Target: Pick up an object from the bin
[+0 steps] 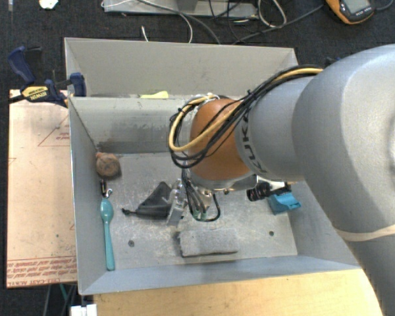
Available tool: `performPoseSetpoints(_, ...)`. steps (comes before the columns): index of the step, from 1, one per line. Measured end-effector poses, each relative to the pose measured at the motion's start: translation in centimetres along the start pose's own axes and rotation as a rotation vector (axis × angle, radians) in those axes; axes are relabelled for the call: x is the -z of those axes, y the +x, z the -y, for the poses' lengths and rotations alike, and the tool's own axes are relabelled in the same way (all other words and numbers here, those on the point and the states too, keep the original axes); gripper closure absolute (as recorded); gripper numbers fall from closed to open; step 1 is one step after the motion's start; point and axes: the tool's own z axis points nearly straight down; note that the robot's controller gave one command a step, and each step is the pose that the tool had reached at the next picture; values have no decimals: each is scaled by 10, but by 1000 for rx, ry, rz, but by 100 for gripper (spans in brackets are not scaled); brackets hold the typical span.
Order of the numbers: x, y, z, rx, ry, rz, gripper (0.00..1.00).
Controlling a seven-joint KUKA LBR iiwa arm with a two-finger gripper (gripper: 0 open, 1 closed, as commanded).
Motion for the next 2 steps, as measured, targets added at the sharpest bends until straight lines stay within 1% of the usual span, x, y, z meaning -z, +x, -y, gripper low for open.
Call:
performPoseSetpoints(1, 0, 0, 0, -1, 0, 0, 100)
performPoseSetpoints(2, 17, 1, 0, -1, 0, -1, 100)
